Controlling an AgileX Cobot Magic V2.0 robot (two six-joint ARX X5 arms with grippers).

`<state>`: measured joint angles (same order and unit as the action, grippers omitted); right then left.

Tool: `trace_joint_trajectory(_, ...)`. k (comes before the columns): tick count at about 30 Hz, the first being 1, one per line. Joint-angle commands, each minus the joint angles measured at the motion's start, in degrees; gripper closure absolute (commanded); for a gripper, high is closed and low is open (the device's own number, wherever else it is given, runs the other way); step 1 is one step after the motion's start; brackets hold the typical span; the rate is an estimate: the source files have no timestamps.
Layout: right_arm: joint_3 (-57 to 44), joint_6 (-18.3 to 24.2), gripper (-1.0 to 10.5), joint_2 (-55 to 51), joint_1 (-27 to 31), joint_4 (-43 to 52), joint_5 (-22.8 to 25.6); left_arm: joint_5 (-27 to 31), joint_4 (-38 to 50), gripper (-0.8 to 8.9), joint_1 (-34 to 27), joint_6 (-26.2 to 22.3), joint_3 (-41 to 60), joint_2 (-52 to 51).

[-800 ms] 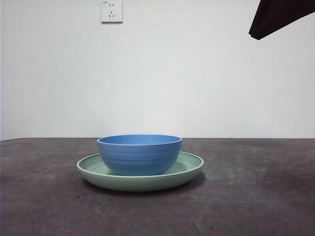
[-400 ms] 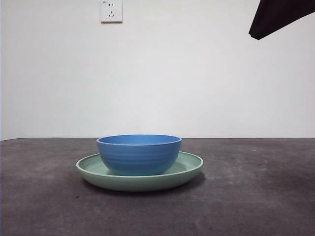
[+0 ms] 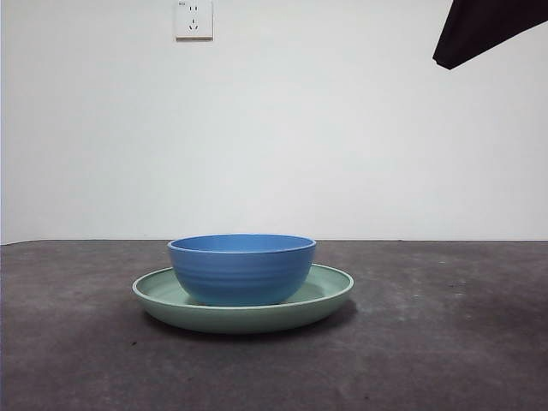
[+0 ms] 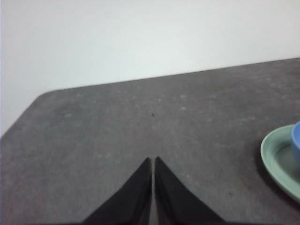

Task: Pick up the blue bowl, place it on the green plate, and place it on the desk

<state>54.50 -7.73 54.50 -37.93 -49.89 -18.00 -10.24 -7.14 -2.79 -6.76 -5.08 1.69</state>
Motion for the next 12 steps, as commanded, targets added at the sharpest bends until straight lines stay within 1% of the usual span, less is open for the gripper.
trace_joint_trajectory(1,1.09,0.50,9.4,0.46,-0.57,0.57,0.02,0.24,0.63,8.04,-0.15,0.48,1.70,-1.05)
trace_joint_trajectory(6,1.09,0.50,9.4,0.46,-0.57,0.57,0.00,0.24,0.72,8.04,-0.15,1.70,4.22,-1.53)
trace_joint_trajectory(12,1.11,0.50,9.4,0.46,-0.57,0.59,0.00,0.24,-3.06,8.04,-0.15,1.84,4.42,-1.53)
